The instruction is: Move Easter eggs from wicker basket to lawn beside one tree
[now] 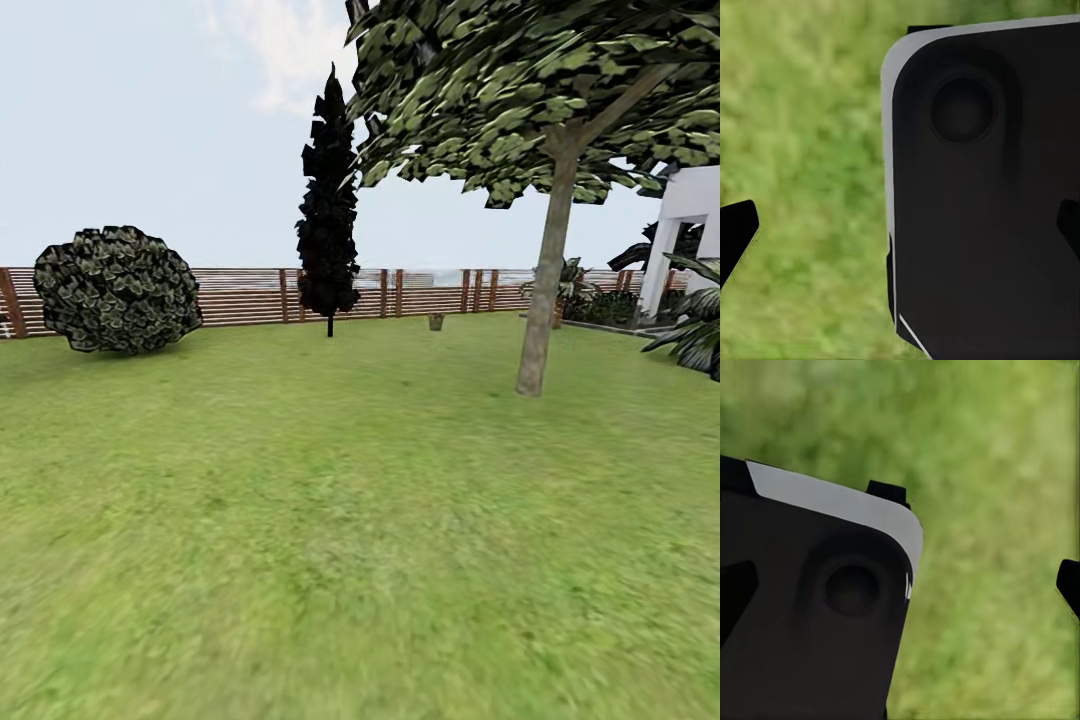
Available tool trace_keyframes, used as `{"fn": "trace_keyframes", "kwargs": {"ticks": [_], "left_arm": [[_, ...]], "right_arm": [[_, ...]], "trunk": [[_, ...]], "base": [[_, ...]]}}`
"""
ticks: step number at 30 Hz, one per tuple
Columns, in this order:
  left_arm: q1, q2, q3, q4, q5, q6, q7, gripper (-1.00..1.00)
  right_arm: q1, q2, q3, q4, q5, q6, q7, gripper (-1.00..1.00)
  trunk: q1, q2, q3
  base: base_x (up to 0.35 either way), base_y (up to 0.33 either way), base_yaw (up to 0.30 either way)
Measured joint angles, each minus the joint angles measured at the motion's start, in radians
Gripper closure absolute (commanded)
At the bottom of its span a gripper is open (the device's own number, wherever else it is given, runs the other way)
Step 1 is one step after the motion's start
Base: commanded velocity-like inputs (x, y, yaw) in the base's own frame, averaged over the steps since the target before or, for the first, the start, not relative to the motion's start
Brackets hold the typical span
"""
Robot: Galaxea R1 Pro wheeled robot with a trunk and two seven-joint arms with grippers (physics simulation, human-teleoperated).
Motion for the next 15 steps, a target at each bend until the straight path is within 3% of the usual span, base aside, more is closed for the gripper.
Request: {"fn": "trace_keyframes", "kwargs": {"ticks": [15], "left_arm": [[0.0, -0.001, 0.0, 0.0, 0.0, 0.001, 0.0, -1.0]], "right_arm": [[0.0, 0.0, 0.0, 0.0, 0.0, 0.001, 0.0, -1.0]], "trunk": [[0.0, 0.0, 0.0]], "base": [[0.288, 0.0, 0.0]]}}
